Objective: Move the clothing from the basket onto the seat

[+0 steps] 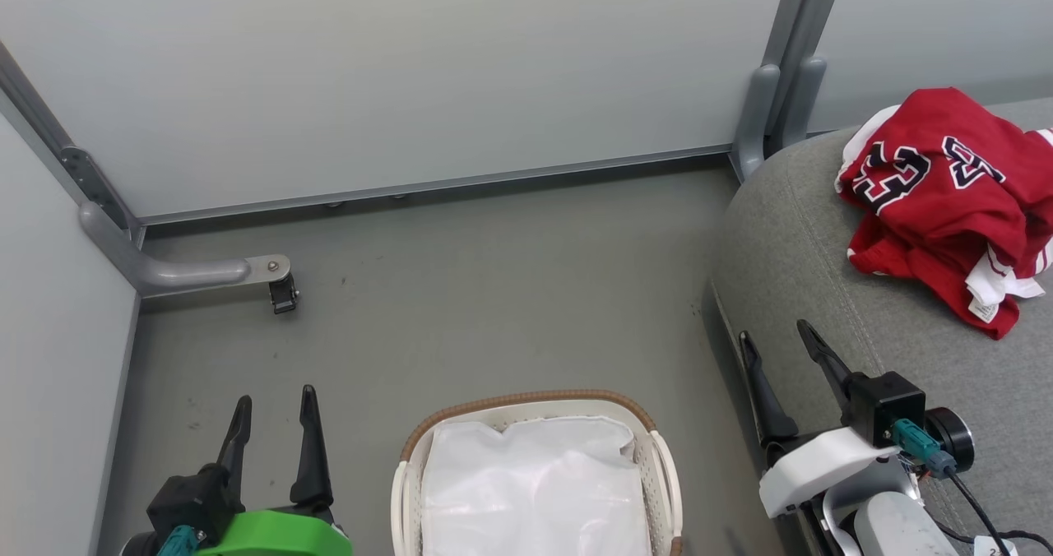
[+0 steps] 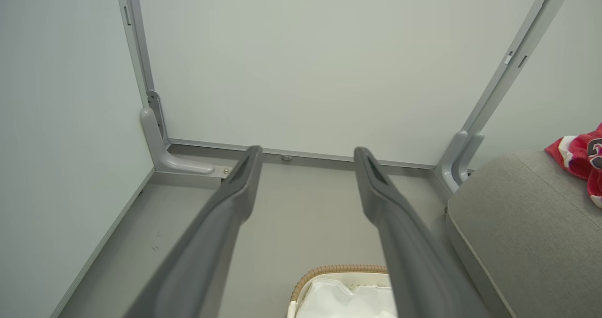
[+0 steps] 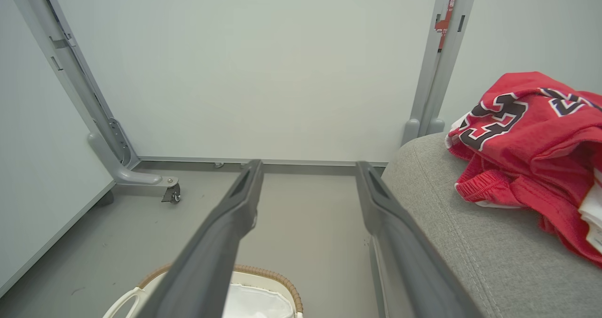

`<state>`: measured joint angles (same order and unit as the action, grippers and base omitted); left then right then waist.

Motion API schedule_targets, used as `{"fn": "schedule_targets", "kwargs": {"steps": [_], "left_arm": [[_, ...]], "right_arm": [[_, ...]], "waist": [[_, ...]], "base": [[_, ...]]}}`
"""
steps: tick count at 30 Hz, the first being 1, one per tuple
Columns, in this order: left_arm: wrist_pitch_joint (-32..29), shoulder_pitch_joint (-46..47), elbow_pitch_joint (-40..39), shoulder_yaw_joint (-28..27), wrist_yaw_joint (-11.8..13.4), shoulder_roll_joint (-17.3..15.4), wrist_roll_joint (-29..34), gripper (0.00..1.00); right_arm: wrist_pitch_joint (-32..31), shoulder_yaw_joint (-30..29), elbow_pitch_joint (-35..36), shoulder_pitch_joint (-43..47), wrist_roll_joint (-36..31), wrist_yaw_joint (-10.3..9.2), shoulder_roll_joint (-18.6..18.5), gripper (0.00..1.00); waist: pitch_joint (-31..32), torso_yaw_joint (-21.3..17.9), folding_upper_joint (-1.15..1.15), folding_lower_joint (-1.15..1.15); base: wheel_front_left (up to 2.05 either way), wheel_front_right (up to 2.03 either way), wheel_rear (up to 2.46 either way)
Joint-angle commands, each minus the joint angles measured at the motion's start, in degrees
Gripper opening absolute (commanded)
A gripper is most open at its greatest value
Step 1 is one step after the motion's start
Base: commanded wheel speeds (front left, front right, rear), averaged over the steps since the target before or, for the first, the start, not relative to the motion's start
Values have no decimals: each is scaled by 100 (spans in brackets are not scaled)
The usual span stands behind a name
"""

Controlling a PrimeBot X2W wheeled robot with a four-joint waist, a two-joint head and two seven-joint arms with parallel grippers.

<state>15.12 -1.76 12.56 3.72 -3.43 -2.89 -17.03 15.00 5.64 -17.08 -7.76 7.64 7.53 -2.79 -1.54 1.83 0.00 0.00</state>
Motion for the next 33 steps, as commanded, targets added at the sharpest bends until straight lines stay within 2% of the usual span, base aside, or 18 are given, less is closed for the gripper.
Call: {"fn": "schedule_targets", "kwargs": {"steps": [1,19,20,25,33], "left_arm": [[4,-81,21,3,42,-1,-11,100],[4,27,38,-16,50,-2,-57,100],[0,8,31,-2,17,1,-51,0],[-6,-7,279,15,17,21,-69,0],[-243,90,270,-103,-30,18,-877,0]], "right_arm": [[27,-31,8,56,-21,-7,-22,100],[27,-114,11,40,63,-7,-22,100],[0,-100,-1,6,39,0,1,0],[-17,-91,-217,130,56,0,34,0],[-251,-217,-161,124,969,0,29,0]], "waist": [[-3,4,0,0],[13,65,0,0],[13,65,0,0],[13,65,0,0],[21,49,0,0]], "base": [[0,0,0],[0,0,0],[0,0,0],[0,0,0],[0,0,0]]}}
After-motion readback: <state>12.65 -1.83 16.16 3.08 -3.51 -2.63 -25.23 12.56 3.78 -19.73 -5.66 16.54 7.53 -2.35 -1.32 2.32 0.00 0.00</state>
